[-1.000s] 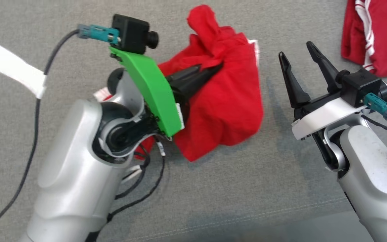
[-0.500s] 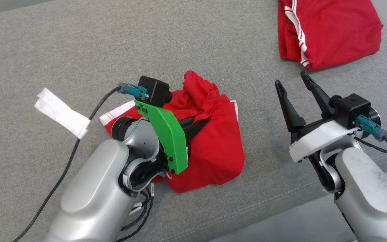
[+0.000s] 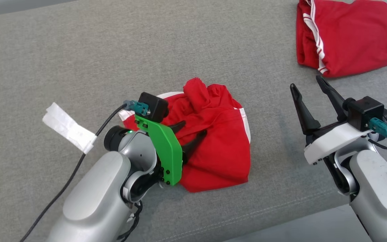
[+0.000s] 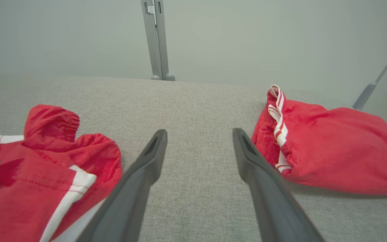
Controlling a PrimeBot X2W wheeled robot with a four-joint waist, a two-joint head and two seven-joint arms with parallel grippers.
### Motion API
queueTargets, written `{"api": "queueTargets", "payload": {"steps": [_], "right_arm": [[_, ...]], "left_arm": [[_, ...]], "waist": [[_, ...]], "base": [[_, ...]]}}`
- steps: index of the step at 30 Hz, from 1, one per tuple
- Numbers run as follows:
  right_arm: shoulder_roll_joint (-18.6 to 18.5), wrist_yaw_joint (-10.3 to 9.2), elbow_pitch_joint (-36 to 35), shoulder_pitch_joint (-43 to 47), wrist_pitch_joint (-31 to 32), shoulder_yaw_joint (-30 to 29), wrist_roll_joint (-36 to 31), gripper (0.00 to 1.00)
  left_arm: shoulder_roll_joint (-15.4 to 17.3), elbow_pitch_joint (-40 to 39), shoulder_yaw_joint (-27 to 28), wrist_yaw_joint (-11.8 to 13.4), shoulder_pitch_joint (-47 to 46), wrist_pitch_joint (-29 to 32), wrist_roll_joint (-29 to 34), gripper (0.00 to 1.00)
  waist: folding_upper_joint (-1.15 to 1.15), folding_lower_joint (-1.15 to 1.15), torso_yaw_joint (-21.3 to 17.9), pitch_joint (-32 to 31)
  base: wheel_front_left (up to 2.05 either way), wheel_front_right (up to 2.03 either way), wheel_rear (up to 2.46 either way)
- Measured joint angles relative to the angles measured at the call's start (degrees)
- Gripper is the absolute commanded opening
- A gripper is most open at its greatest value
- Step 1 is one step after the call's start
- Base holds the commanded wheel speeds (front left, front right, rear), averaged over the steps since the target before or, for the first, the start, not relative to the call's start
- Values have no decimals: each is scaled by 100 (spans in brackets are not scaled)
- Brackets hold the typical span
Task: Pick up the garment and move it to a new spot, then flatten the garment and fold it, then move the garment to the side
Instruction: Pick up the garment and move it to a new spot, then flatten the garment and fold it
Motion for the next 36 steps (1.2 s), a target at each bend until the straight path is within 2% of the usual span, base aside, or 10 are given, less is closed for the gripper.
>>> {"api": "queueTargets", "payload": {"steps": [7,14,24,30,36], "right_arm": [[-80,172,53,170,157,100,60,100],[-65,463,87,249,361,275,278,100],[4,606,186,363,713,331,765,100],[80,658,197,484,909,368,1080,100],[52,704,189,588,1080,361,1247,100]], "left_arm": [[21,124,23,60,508,-288,0,100],[-38,129,53,75,725,-542,-12,100],[-113,129,105,76,859,-794,-116,100],[-83,122,236,138,962,-890,-131,100],[-37,98,285,185,1009,-961,-131,100]], "waist": [[0,0,447,-99],[0,0,928,-205],[0,0,1458,-344],[0,0,1602,-466],[0,0,1552,-495]], "base": [[0,0,0],[0,0,0],[0,0,0],[0,0,0],[0,0,0]]}}
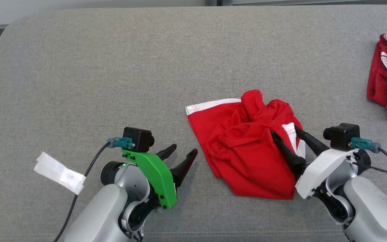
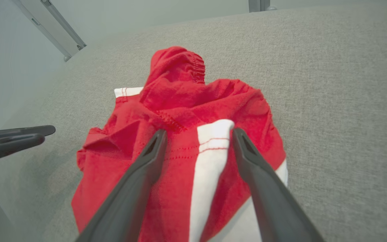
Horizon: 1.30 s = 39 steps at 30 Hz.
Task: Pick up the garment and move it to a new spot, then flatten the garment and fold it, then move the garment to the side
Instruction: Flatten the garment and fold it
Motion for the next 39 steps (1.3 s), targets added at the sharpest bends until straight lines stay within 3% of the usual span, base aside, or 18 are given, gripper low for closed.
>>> {"api": "queueTargets", "payload": {"steps": [1,2,3,4,5,7,17,27,33,39], "right_arm": [[-13,1,-4,15,1,-11,29,100],[-27,1,-10,34,13,-21,62,93],[-33,1,-16,58,36,-32,109,78],[-36,1,-26,87,37,-35,148,49],[-41,2,-35,104,59,-35,170,42],[-65,4,-73,109,86,-34,177,0],[-187,55,-786,-18,387,-48,716,0],[-193,103,-2460,-1352,1642,713,1410,0],[-40,91,-2752,-2180,2475,657,1735,0],[243,-502,-2573,-3165,2958,226,1812,0]], "left_arm": [[3,-4,0,1,1,0,0,100],[2,-18,-1,1,2,-2,0,100],[2,-29,0,1,3,-7,0,100],[3,-41,1,1,5,-26,0,100],[5,-56,1,1,7,-27,0,100],[10,-98,2,1,22,-43,0,100],[32,-187,143,25,68,-253,-24,100],[-74,-207,214,23,134,-434,-178,100],[-154,-266,142,13,204,-491,-352,100],[-233,-288,85,9,226,-601,-398,100]], "waist": [[0,0,-10,-3],[0,0,-19,-5],[0,0,-27,-5],[0,0,-36,-5],[0,0,-44,-5],[0,0,-60,-2],[0,0,-73,-70],[0,0,50,-368],[0,0,239,-536],[0,0,517,-647]], "base": [[0,0,0],[0,0,0],[0,0,0],[0,0,0],[0,0,0],[0,0,0],[0,0,0],[0,0,0],[0,0,0],[0,0,0]]}}
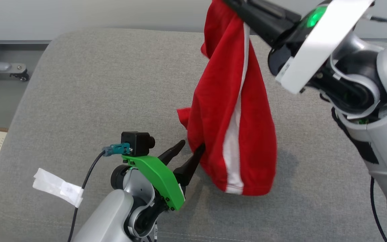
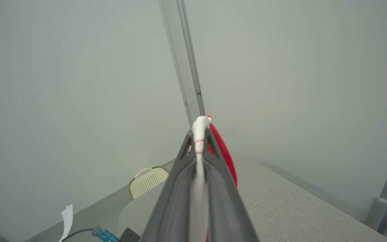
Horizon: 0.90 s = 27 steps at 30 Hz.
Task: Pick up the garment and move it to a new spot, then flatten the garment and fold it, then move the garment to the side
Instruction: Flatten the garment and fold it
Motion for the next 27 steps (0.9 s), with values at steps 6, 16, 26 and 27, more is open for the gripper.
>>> {"api": "queueTargets", "payload": {"steps": [6,16,26,27], "right_arm": [[-38,-514,639,-356,203,-387,-143,0],[-371,-822,1318,1255,-55,-1080,-107,0],[-673,-825,1970,2644,-748,-2081,-305,0],[-656,-825,1991,2661,-799,-2126,-304,0]], "left_arm": [[-8,9,-30,0,64,-82,-82,100],[165,24,243,168,352,-221,-90,100],[234,-272,-179,155,551,204,-152,100],[193,-299,-244,137,565,274,-245,100]], "waist": [[0,0,316,-110],[0,0,409,-324],[0,0,-166,-178],[0,0,-229,-147]], "base": [[0,0,0],[0,0,0],[0,0,0],[0,0,0]]}}
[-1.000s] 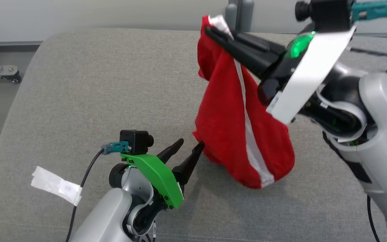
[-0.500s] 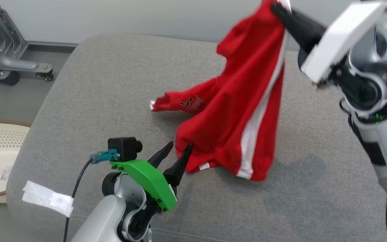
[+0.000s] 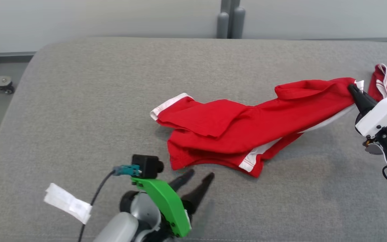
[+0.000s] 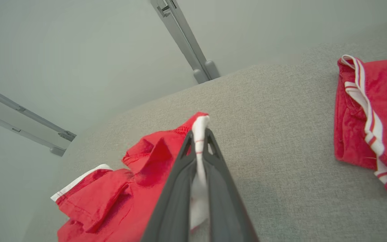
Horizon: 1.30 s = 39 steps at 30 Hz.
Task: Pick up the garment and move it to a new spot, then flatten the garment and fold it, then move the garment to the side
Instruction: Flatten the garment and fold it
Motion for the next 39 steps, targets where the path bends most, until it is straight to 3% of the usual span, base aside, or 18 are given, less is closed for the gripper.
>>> {"api": "queueTargets", "payload": {"steps": [7,12,18,24,39], "right_arm": [[309,0,-136,-94,-203,-102,30,0],[432,0,-360,-517,-277,1,14,0],[595,1,-469,-867,-339,298,-102,0],[633,15,-408,-1011,-454,413,-204,0],[739,81,-59,-1050,-728,367,-210,0]], "left_arm": [[-225,-93,-411,-74,50,388,-506,100],[-250,-35,-379,-11,-76,427,-1157,100],[-234,40,-326,174,-714,141,-1288,100],[-231,314,-717,377,-946,118,-1338,100],[-240,619,-1049,427,-1459,-126,-1347,100]], "waist": [[0,0,-311,395],[0,0,-440,780],[0,0,-582,1226],[0,1,-781,1536],[0,0,-1086,1799]], "base": [[0,0,0],[0,0,0],[0,0,0],[0,0,0],[0,0,0]]}}
